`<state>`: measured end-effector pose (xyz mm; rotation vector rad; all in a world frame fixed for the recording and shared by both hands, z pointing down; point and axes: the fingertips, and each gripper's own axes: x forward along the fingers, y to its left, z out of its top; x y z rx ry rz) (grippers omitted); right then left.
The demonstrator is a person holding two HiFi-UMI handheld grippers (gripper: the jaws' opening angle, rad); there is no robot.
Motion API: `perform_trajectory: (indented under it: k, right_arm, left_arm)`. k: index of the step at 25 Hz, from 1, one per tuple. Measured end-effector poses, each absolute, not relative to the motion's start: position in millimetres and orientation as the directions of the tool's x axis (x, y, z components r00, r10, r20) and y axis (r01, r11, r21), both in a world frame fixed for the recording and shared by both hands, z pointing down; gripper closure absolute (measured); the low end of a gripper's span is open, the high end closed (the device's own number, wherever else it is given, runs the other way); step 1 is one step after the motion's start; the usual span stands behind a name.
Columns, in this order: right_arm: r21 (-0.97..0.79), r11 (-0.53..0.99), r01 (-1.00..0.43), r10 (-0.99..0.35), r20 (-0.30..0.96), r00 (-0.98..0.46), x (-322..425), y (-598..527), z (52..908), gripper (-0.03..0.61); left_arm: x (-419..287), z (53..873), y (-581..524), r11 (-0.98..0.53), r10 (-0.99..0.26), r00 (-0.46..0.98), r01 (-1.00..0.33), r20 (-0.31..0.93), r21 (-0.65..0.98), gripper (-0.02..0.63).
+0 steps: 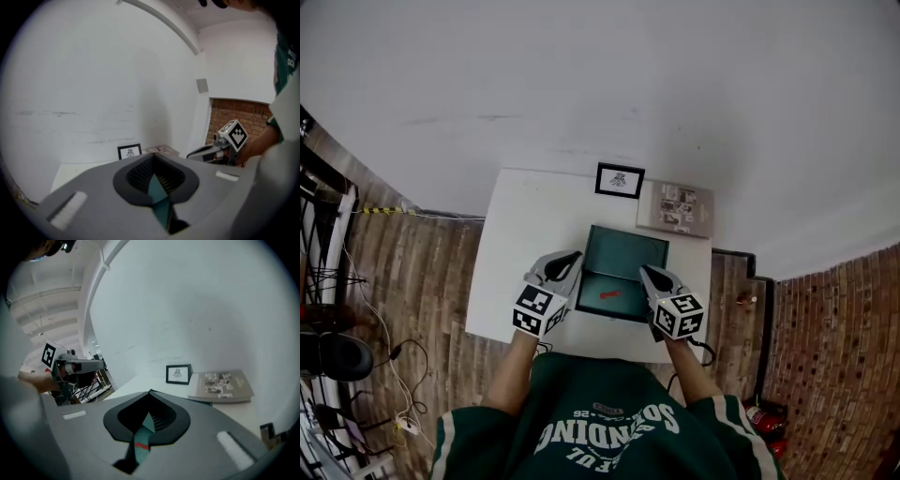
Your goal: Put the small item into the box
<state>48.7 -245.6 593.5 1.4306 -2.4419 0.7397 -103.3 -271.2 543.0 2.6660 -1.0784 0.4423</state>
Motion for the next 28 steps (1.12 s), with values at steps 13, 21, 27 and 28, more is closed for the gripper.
perform_trajectory:
  k: [13, 21, 27, 28]
  right_arm:
    - [-0.201, 0.399, -0.895, -0.894, 0.132, -0.428, 73.4, -268.0, 471.7, 0.576]
    - [-0.182, 0.408, -0.895, -0.899, 0.091, -0.429, 72.9, -262.7, 455.7, 0.577]
    - [-0.178, 0.405, -0.897, -0.899, 0.1, -0.426, 74.8, -256.0, 459.3, 0.577]
    - [-0.179, 0.405, -0.896, -0.899, 0.101, -0.427, 74.8, -255.4, 460.0, 0.577]
  left_arm:
    - [-80.5, 498.1, -287.0, -0.745, -0.63, 0.727, -0.665, 0.274, 0.05, 0.562]
    - [-77.5, 488.7, -288.7, -0.748, -0.633, 0.732, -0.662, 0.252, 0.046, 0.563]
    - [-75.4, 487.9, -283.7, -0.749, -0.632, 0.734, -0.661, 0.249, 0.047, 0.563]
    - [-74.9, 488.6, -283.1, -0.749, -0.631, 0.735, -0.66, 0.249, 0.049, 0.563]
